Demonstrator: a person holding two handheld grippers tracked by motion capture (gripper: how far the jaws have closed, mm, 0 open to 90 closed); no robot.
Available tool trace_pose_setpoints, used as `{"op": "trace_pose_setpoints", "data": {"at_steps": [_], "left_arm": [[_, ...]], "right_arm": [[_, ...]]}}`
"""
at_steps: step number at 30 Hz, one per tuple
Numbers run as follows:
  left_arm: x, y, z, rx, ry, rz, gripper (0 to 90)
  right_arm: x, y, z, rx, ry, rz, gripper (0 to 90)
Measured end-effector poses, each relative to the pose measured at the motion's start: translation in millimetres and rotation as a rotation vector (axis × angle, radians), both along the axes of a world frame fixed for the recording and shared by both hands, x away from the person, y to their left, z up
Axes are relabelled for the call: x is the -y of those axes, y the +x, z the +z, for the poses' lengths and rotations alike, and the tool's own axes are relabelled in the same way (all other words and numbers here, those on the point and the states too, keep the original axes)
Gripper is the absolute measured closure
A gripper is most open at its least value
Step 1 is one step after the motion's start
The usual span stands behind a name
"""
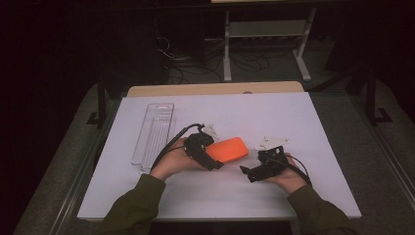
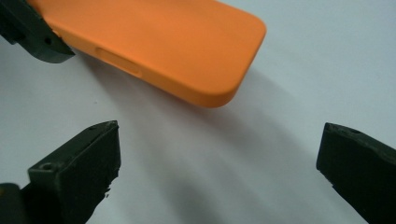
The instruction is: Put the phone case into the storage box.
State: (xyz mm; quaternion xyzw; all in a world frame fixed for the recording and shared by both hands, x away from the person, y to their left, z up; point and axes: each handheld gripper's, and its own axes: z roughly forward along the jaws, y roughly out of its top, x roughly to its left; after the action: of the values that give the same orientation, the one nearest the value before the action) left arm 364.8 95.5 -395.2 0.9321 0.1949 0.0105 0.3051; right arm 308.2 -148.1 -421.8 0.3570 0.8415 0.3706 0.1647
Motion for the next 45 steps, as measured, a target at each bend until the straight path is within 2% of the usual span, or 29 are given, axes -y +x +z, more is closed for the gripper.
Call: {"op": "trace_pose_setpoints", "data": {"at_steps": [3, 6, 12, 22, 33, 36, 41, 45], "left_arm": [[0.4, 0.0, -0.7, -0.002, 0.0, 0.0, 15.1], [0.9, 0.1, -1.2, 0.005, 0.003, -0.005, 15.1], [1.2, -0.6, -2.0, 0.002, 0.006, -0.005, 15.2], [0.4, 0.0, -1.7, 0.012, 0.014, -0.013, 15.2], [-0.7, 0.7, -1.3, 0.013, 0.019, -0.016, 15.1], [-0.5, 0.6, -1.4, 0.013, 0.018, -0.016, 15.1], [-0.9, 0.7, -1.1, 0.014, 0.017, -0.016, 15.2], [-1.4, 1.1, -1.2, 0.01, 0.014, -0.013, 15.2]], "right_arm": [[1.4, 0.5, 0.3, 0.034, -0.026, 0.01, 0.0], [2.4, 0.0, 1.6, 0.05, -0.027, 0.011, 0.0], [3.2, -0.8, 1.5, 0.065, -0.054, 0.015, 0.0], [-0.5, -4.0, 2.6, 0.115, -0.099, 0.024, 0.0], [-1.6, -7.0, 4.9, 0.157, -0.125, 0.032, 0.0], [-1.8, -7.3, 5.4, 0.18, -0.148, 0.046, 0.0], [-4.2, -9.2, 5.7, 0.206, -0.16, 0.049, 0.0], [-5.0, -10.1, 6.0, 0.241, -0.193, 0.061, 0.0]]}}
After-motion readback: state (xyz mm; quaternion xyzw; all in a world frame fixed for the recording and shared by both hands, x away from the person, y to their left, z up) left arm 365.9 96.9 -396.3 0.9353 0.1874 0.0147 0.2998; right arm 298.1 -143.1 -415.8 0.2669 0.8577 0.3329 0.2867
